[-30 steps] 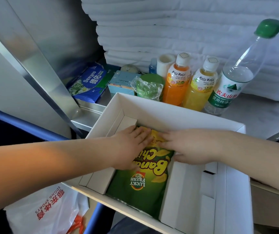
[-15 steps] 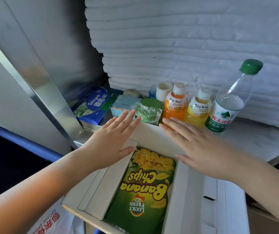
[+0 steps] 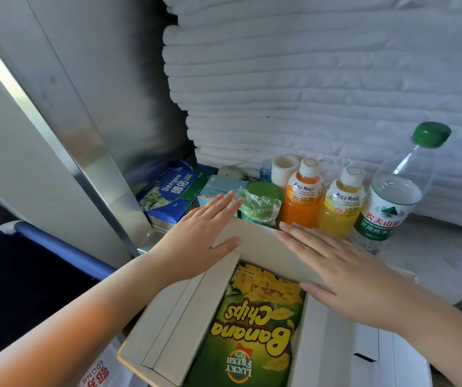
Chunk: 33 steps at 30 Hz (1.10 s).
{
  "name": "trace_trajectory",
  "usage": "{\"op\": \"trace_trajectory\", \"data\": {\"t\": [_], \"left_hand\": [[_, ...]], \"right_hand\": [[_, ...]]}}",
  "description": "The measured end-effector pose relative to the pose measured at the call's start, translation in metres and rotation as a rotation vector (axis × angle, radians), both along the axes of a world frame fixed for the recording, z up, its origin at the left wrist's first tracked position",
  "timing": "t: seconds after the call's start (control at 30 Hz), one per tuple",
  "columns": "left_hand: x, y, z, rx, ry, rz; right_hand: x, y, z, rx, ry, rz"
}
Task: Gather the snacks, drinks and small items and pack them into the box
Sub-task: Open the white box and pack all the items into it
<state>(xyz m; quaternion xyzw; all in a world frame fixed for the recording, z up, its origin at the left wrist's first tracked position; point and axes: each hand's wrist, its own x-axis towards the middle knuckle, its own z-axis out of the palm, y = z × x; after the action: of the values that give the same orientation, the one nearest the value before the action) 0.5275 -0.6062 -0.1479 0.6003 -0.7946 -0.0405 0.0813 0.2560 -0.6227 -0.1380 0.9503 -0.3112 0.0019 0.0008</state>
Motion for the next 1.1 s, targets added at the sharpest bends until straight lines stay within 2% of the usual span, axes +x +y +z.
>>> {"op": "trace_trajectory", "data": {"t": [0.1,0.17,0.23,0.33,0.63,0.9,1.1], "left_hand": [[0.008,-0.022,0.002,-0.026,0.253,0.137],[0.021,-0.043,-0.002,-0.103,0.350,0.269],[0.039,-0.067,-0.008,-0.130,0.301,0.462],[0.065,-0.094,-0.021,-0.017,0.135,0.667],[0.089,-0.123,-0.047,0.175,-0.115,0.676],[0.098,-0.127,-0.053,0.213,-0.090,0.746],[0.095,-0.125,-0.058,0.163,-0.122,0.755]], "right_hand": [[0.001,0.001,0.001,-0.069,0.023,-0.038],[0.002,0.002,0.002,-0.072,0.019,-0.039],[0.000,0.000,-0.002,-0.013,-0.016,-0.008],[-0.003,-0.003,-0.007,0.038,-0.021,0.024],[-0.004,-0.006,-0.011,0.076,-0.049,0.010],[-0.002,-0.006,-0.009,0.099,-0.040,0.007],[-0.002,-0.006,-0.007,0.113,-0.037,0.006]]}}
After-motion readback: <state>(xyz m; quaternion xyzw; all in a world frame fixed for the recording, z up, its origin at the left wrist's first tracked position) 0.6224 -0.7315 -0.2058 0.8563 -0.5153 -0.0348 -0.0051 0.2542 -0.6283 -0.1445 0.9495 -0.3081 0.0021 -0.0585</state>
